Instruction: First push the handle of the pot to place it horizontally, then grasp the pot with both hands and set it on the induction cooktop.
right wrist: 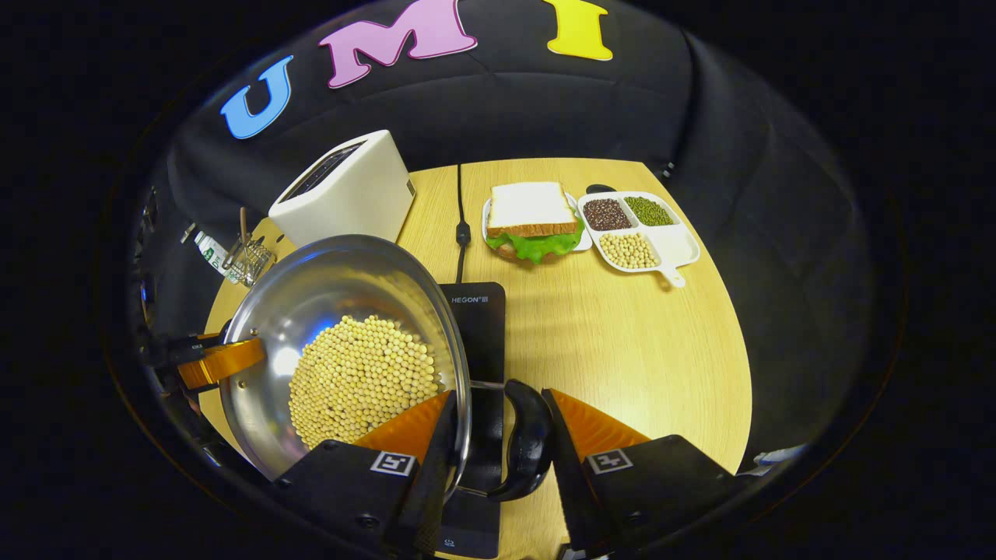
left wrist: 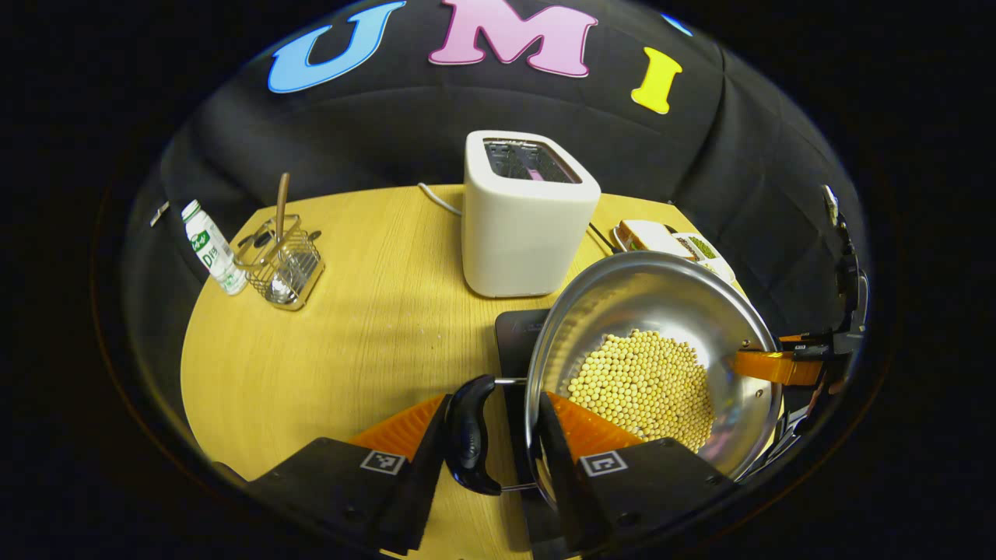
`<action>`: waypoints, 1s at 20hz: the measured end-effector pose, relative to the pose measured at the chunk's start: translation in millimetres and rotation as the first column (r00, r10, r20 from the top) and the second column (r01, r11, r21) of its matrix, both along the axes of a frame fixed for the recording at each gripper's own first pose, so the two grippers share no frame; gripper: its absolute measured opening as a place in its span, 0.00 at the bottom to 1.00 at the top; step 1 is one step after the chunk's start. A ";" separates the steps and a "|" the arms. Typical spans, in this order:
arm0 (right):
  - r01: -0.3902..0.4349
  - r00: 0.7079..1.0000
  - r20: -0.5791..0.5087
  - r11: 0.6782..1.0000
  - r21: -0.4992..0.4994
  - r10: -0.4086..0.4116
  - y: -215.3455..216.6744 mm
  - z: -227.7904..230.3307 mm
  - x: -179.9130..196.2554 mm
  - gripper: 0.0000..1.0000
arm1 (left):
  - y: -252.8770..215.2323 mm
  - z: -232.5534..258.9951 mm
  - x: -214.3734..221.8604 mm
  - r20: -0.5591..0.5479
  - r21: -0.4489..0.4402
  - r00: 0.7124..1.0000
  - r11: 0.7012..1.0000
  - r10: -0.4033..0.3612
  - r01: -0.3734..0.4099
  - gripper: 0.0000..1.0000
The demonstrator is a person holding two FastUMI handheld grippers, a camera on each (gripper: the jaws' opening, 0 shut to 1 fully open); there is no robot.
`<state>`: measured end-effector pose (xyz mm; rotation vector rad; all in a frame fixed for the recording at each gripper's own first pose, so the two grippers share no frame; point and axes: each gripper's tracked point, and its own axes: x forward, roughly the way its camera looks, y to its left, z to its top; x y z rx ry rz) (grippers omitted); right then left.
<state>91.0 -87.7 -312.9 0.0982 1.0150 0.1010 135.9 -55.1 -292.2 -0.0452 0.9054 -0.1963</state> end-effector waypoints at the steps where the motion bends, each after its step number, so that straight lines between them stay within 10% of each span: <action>1: -0.005 1.000 0.003 1.000 -0.003 0.005 0.2 -0.1 -0.1 0.80 | -1.7 3.4 0.9 0.015 0.005 1.000 1.000 -0.013 0.013 0.72; 4: 0.000 1.000 0.025 1.000 -0.011 0.001 0.7 3.5 0.4 1.00 | -3.9 12.4 2.3 0.041 0.042 0.998 0.998 -0.043 0.042 0.97; 20: 0.108 0.916 0.391 0.994 -0.014 -0.094 -11.3 133.7 -6.4 0.99 | 9.8 93.8 -25.1 0.250 0.028 0.968 0.999 -0.027 0.020 0.96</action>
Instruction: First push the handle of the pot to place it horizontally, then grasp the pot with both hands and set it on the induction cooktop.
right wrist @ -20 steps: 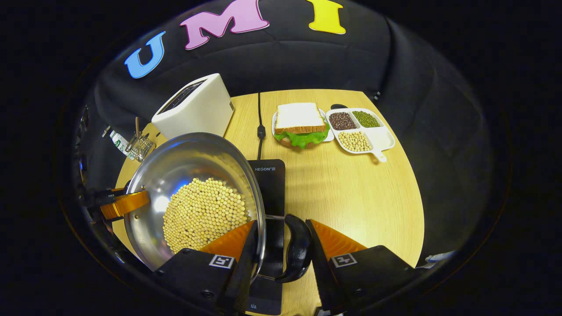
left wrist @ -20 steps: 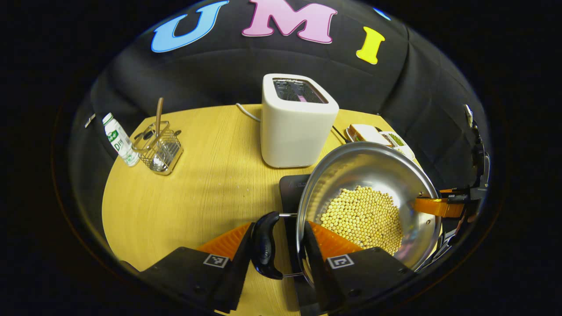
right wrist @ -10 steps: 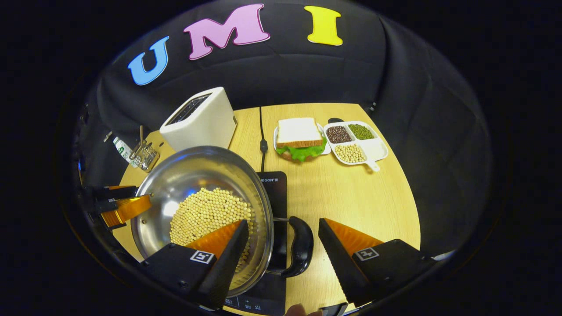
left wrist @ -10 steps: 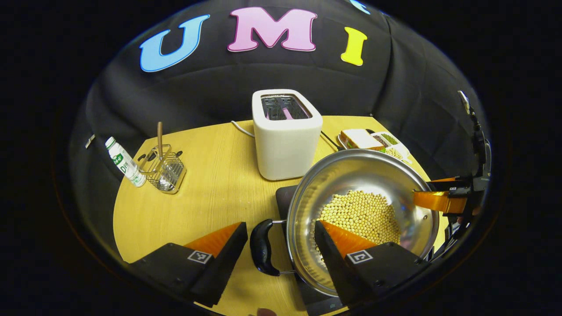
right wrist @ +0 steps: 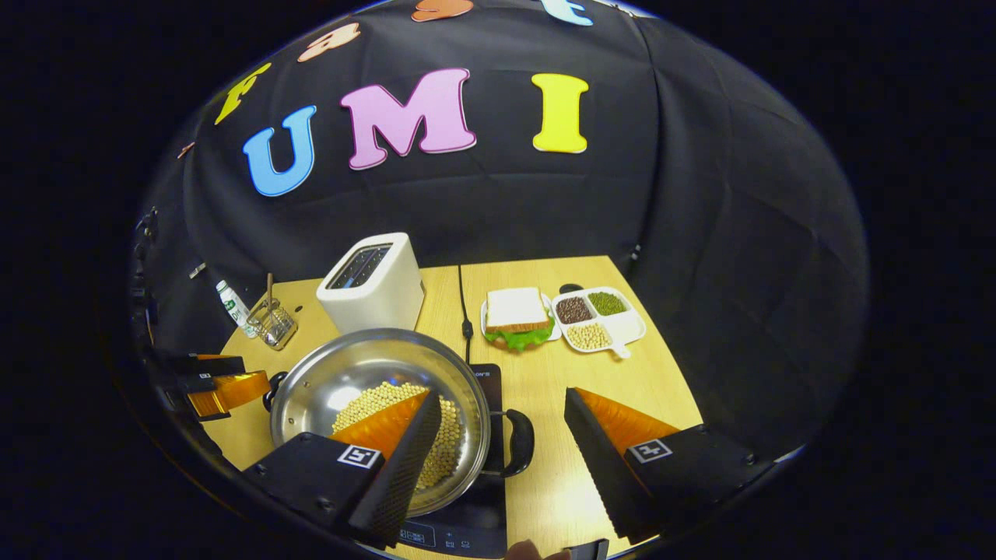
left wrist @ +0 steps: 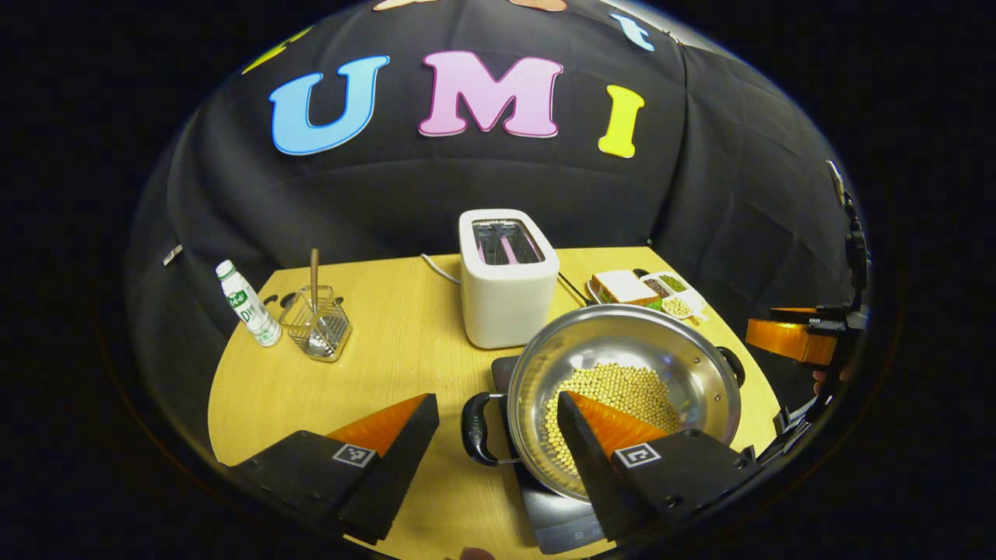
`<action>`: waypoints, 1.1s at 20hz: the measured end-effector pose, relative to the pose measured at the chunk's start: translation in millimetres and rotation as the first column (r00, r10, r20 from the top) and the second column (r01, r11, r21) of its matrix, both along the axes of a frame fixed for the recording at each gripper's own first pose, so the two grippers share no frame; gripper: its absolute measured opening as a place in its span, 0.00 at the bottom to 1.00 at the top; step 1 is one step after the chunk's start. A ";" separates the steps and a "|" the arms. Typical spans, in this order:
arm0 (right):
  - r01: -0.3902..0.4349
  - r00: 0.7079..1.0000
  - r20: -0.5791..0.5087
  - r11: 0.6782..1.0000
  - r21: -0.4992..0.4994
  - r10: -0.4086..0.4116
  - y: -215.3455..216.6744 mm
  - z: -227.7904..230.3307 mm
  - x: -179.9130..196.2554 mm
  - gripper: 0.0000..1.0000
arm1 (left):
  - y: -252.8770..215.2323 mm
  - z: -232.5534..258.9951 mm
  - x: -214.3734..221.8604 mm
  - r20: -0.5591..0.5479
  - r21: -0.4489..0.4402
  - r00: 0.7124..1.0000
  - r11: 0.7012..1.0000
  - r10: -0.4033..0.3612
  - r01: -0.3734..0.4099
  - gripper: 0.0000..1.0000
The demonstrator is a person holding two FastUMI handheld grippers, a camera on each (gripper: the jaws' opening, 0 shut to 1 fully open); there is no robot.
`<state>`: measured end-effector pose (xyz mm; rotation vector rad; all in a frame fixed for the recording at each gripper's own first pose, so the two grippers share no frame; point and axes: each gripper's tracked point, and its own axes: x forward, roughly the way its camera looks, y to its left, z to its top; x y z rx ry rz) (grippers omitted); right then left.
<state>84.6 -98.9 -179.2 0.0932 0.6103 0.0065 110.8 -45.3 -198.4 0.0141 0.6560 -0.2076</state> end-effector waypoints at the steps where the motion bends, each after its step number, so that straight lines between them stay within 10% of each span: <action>1: 0.004 1.000 0.028 1.000 -0.008 -0.004 0.1 10.7 -1.5 0.99 | 2.1 9.8 -1.5 0.030 0.005 1.000 1.000 -0.003 0.003 0.95; 22: 0.054 0.849 0.528 0.997 -0.060 -0.014 70.1 197.1 -65.6 0.99 | 66.7 185.2 -69.6 0.511 -0.089 0.846 0.989 0.151 -0.122 0.95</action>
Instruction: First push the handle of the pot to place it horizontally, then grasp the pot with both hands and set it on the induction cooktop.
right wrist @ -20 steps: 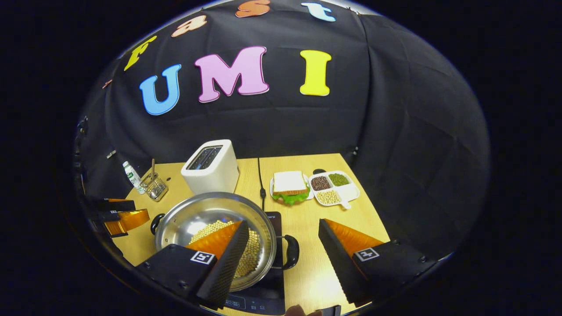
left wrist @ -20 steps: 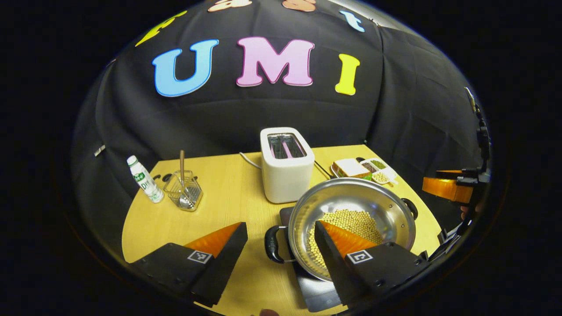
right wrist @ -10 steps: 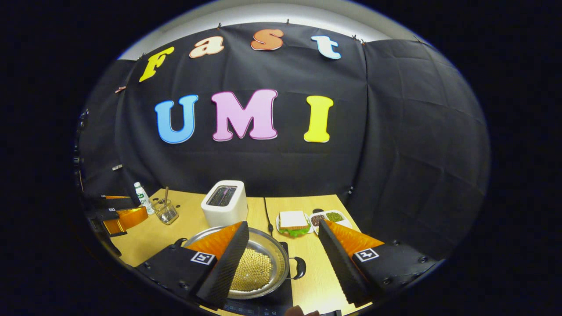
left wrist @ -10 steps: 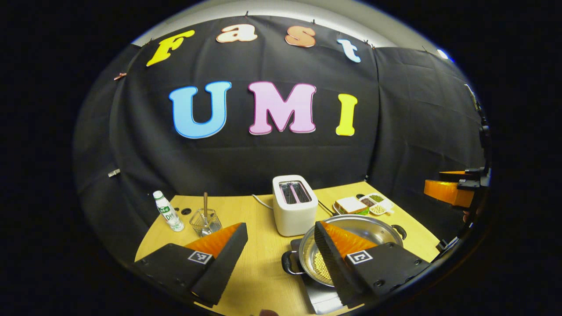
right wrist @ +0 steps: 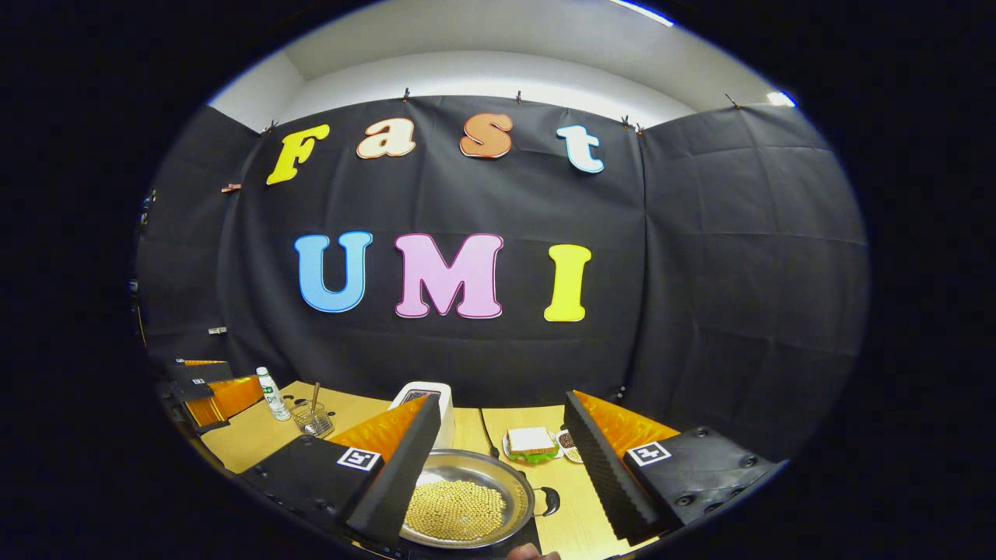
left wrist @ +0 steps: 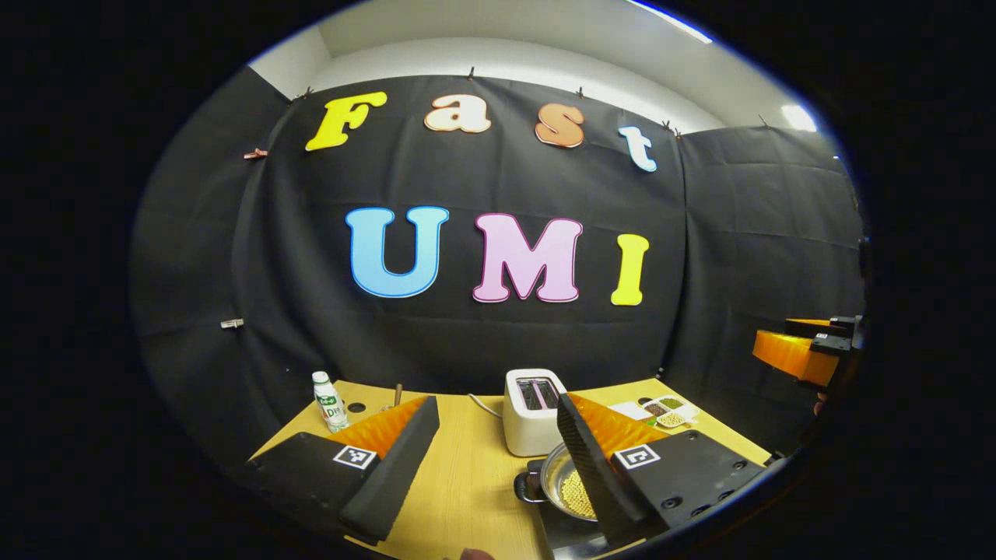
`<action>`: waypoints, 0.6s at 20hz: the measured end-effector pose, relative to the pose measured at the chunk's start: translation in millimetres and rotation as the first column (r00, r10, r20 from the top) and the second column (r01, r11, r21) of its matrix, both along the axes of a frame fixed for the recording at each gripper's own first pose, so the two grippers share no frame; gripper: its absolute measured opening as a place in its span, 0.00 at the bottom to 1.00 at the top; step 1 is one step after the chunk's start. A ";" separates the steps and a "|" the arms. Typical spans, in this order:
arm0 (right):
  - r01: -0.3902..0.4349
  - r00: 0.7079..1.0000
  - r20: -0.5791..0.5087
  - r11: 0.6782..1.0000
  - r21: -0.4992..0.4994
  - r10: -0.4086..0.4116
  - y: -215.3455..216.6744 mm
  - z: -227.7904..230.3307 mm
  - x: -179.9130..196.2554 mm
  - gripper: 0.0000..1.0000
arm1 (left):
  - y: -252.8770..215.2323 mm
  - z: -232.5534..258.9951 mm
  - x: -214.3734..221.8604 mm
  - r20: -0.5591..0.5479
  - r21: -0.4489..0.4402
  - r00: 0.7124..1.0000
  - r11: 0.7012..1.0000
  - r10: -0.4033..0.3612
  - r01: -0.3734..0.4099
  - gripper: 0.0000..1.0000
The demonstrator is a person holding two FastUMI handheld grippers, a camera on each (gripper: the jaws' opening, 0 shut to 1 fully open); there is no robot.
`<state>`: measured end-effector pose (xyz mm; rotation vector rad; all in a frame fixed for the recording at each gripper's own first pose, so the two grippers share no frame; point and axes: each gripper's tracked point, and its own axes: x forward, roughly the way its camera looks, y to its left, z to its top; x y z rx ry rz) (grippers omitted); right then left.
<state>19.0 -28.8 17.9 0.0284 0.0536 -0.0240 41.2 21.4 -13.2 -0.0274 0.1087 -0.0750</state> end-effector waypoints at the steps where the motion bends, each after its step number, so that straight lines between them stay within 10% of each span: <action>1: 0.001 1.000 -0.002 1.000 -0.011 -0.001 -0.5 -1.2 -2.9 0.99 | 2.4 0.4 -2.8 0.004 0.003 1.000 1.000 0.008 -0.008 0.95; 12: 0.020 1.000 -0.023 1.000 0.012 -0.020 -6.3 -4.9 -0.1 0.99 | -12.1 0.2 -13.4 -0.008 0.022 1.000 0.999 -0.026 0.026 0.95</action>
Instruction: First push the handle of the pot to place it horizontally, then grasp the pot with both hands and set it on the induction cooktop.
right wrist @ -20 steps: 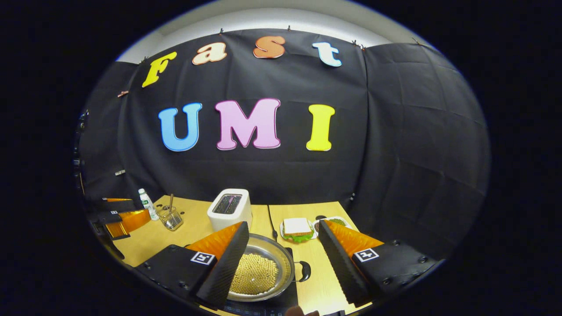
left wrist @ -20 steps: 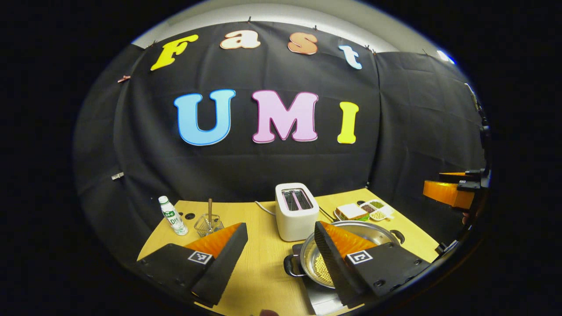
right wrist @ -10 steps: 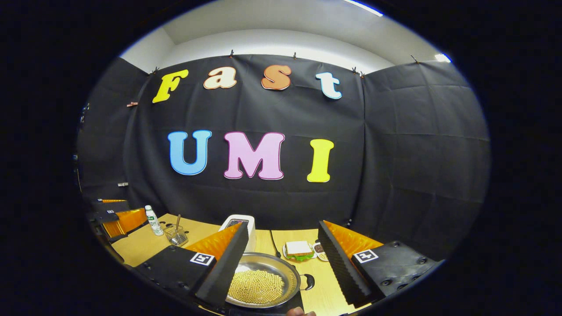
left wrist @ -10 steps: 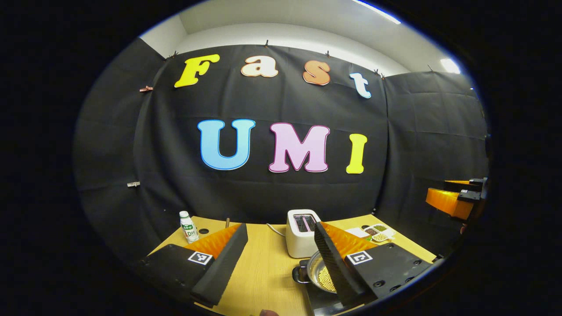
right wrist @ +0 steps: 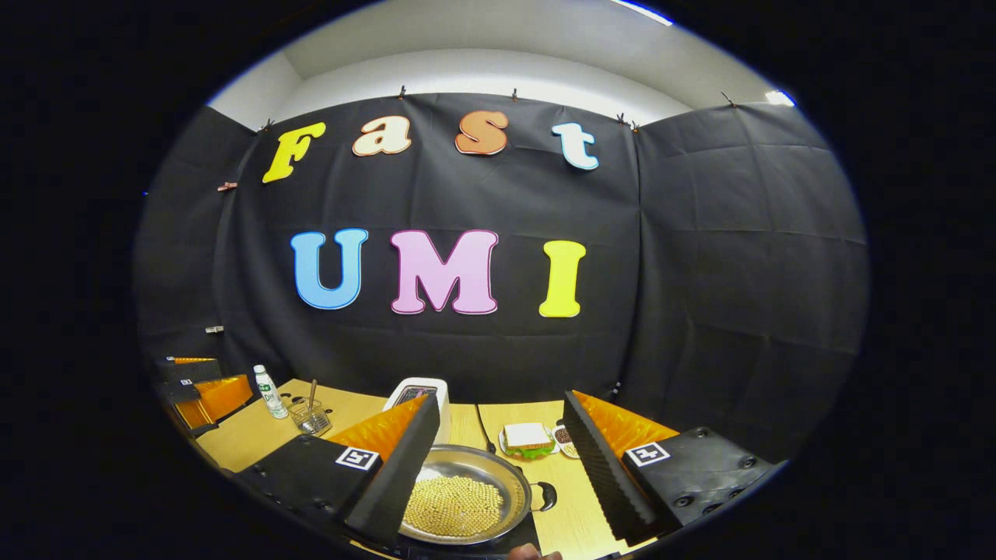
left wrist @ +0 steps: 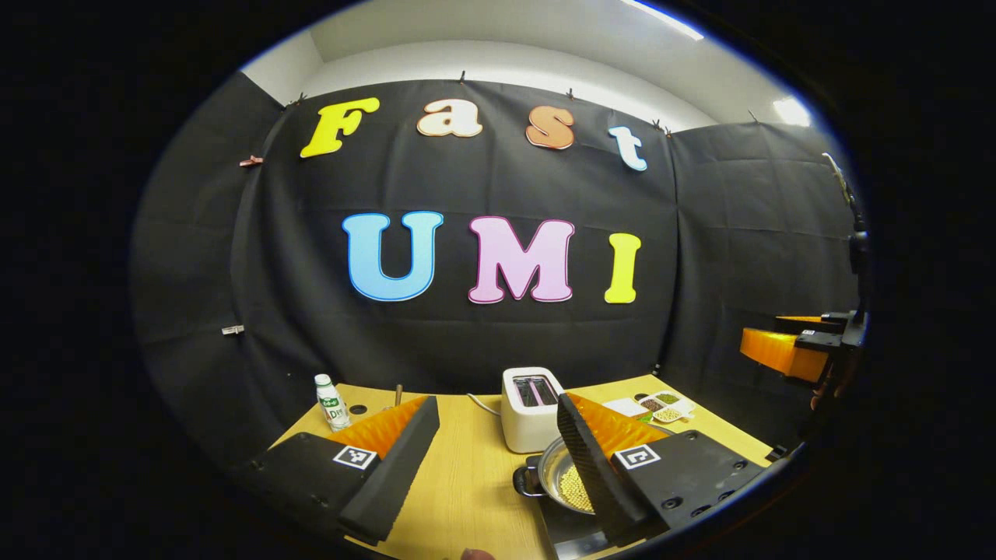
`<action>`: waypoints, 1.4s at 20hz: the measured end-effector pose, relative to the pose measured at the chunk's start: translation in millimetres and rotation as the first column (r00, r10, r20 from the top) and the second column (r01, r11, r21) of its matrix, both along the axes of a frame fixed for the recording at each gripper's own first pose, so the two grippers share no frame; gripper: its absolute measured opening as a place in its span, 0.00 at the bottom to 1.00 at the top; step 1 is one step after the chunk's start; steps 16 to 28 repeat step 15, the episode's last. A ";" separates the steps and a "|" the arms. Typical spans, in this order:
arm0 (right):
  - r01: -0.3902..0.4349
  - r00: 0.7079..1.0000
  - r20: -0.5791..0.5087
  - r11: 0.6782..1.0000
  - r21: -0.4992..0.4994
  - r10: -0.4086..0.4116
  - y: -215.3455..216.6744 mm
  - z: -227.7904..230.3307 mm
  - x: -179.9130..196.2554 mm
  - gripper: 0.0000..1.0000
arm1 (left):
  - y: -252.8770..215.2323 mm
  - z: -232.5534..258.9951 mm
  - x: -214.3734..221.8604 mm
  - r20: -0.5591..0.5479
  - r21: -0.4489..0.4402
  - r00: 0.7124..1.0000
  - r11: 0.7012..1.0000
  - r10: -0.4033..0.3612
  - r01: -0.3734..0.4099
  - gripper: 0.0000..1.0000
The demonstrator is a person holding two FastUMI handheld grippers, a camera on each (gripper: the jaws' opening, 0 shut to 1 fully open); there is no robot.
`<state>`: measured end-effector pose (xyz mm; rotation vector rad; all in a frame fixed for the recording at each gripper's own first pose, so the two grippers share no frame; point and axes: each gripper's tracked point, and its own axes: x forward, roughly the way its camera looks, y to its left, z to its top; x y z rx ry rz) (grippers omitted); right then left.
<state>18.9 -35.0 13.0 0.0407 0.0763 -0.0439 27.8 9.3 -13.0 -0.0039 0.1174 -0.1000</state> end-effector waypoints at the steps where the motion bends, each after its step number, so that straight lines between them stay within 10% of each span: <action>1: -0.001 1.000 -0.002 1.000 -0.002 0.001 0.5 -0.9 0.2 0.99 | 0.0 0.0 0.9 0.000 0.003 1.000 1.000 -0.002 0.002 0.93; 28: 0.008 1.000 -0.018 1.000 -0.001 -0.008 -2.9 -6.0 1.2 0.99 | -10.7 -2.8 2.6 -0.019 0.028 0.999 0.999 -0.031 0.032 0.95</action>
